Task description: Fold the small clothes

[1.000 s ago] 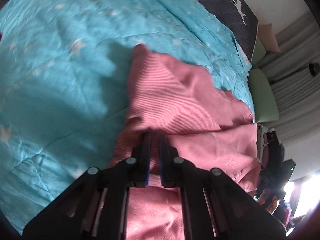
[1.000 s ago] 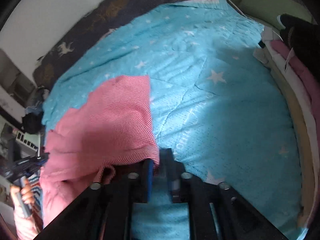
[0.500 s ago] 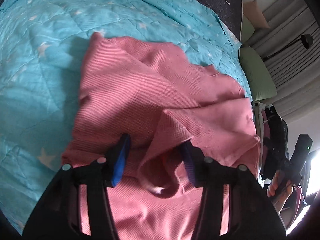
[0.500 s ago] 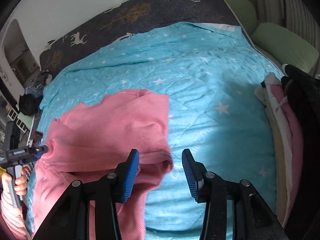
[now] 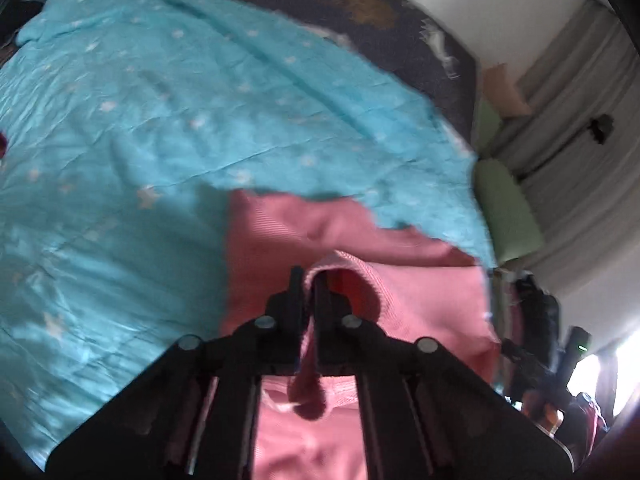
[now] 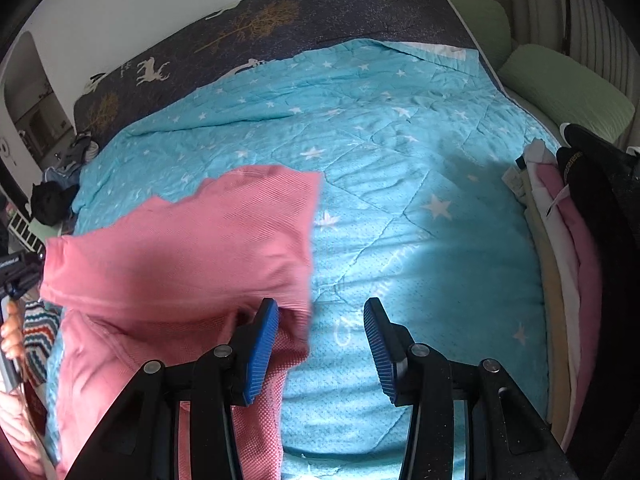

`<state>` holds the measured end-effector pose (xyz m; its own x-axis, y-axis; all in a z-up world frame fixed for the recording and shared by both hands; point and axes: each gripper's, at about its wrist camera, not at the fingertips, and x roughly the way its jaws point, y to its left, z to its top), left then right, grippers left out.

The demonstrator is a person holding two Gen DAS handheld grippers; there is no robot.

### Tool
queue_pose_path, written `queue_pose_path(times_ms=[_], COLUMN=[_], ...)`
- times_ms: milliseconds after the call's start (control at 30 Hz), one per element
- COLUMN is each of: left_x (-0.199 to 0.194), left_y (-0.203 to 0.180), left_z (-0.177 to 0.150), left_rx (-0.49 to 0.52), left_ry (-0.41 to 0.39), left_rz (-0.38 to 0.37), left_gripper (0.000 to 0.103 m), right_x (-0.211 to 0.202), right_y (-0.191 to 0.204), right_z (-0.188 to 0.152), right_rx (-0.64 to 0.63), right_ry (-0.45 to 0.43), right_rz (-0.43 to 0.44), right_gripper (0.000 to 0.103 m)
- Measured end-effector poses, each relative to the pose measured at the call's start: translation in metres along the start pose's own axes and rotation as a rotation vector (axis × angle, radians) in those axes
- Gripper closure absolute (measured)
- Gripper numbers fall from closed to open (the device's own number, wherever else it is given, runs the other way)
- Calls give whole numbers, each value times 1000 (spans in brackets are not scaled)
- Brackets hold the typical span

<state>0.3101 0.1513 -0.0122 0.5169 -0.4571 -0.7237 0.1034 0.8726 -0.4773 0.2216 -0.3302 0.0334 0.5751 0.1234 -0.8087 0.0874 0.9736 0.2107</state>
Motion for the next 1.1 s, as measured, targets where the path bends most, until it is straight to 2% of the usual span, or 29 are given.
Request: queue_pose_path(times_ms=[33, 100, 133, 167, 233, 400, 467, 600, 733, 833, 967, 1033, 1100], left_x=[11, 28, 30, 29, 22, -2, -8, -13, -43, -71, -98, -115, -131], left_y=[11, 33, 38, 43, 47, 36, 27, 17, 24, 29, 35, 36, 39], left_z=[0, -6, -9, -13, -19, -30, -33, -52, -101, -147, -209, -232, -250], left_rx=[-31, -116, -138, -157, -166, -130, -98, -57, -33, 5, 45, 58, 36], left_ry=[44, 105, 111, 103, 88, 51, 47, 49, 68, 94, 143, 106, 108], left_rz=[6, 22, 19, 15, 23, -4, -29, 6, -5, -19, -25, -19, -46], left_gripper=[97, 88, 80, 72, 63, 60, 46, 45, 45, 44, 41, 41, 42], right_x=[0, 0, 0, -1, -2, -4, -4, -2, -16, -36, -64, -75, -91], right_y=[1, 3, 3, 3, 3, -1, 0, 6, 10, 4, -6, -12, -19], right_z=[-1, -4, -5, -7, -8, -9, -10, -16, -40, -72, -125, -149, -173], right_rx=[-3, -12, -18, -23, -35, -43, -49, -61, -98, -98, -52, -17, 19], right_ry=[2, 5, 7, 9, 11, 12, 12, 32, 74, 103, 164, 194, 190], right_rz=[3, -2, -7, -12, -28, -39, -35, -23, 12, 69, 192, 240, 274], right_gripper=[58, 58, 57, 57, 57, 57, 56, 56, 53, 49, 48, 48, 48])
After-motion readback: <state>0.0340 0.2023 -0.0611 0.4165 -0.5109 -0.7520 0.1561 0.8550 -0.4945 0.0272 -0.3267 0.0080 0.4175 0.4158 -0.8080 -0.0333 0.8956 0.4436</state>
